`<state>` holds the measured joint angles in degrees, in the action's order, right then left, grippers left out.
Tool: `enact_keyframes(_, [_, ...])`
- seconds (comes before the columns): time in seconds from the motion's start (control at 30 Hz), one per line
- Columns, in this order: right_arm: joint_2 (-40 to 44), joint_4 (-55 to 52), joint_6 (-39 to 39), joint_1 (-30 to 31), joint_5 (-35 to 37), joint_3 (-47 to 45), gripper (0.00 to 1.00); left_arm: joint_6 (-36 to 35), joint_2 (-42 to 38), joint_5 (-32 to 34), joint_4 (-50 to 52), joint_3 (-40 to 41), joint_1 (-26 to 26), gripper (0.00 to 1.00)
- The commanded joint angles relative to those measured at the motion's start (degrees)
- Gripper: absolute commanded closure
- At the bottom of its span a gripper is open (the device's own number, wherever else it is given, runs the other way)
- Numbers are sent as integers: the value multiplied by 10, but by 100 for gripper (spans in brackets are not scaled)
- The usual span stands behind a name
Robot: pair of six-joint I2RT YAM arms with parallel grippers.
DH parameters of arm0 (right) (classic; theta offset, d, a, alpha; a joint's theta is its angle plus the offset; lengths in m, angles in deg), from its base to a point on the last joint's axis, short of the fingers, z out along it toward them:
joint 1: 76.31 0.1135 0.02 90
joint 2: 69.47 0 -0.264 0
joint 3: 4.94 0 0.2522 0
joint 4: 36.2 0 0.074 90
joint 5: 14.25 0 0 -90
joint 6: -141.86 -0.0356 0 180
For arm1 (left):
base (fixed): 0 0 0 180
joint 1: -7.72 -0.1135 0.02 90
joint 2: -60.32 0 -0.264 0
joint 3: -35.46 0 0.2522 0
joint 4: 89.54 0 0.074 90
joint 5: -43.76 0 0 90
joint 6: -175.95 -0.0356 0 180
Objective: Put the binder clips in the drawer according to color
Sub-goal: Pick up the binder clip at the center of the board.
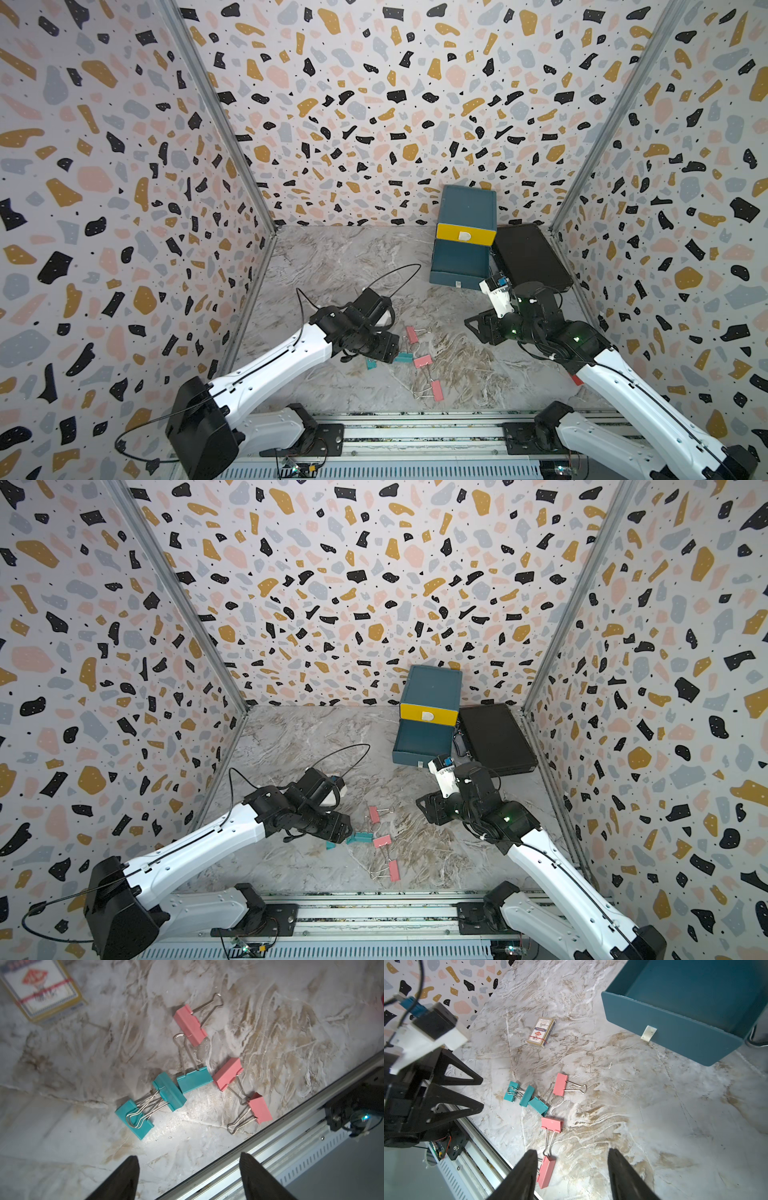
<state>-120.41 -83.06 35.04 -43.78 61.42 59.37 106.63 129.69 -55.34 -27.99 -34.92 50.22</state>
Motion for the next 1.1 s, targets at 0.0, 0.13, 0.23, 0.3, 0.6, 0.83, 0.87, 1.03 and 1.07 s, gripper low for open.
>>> enact_keyframes(0.0, [12,-15,16,2,-4,21,40,-182,20,-7,69,-47,2,18])
enact_keyframes(0.13, [5,-11,8,2,-11,27,40,-308,60,9,89,-65,4,18])
enact_keyframes(0.23, [10,-9,6,2,-7,26,40,-384,65,32,76,-36,6,17])
enact_keyframes(0.3, [16,-6,3,2,-5,24,40,-405,67,41,51,-11,16,15])
enact_keyframes(0.6, [14,1,-4,2,-12,22,40,-454,154,26,-36,8,20,14])
enact_keyframes(0.83, [58,21,25,2,-92,-3,40,-479,229,-19,-69,-9,19,16])
enact_keyframes(0.87, [68,23,27,2,-106,-9,40,-480,237,-19,-70,-11,18,16])
enact_keyframes(1.03, [115,18,24,2,-139,-31,41,-483,253,-21,-84,-16,8,18])
enact_keyframes(1.07, [122,17,20,2,-138,-34,41,-485,254,-21,-87,-17,7,18])
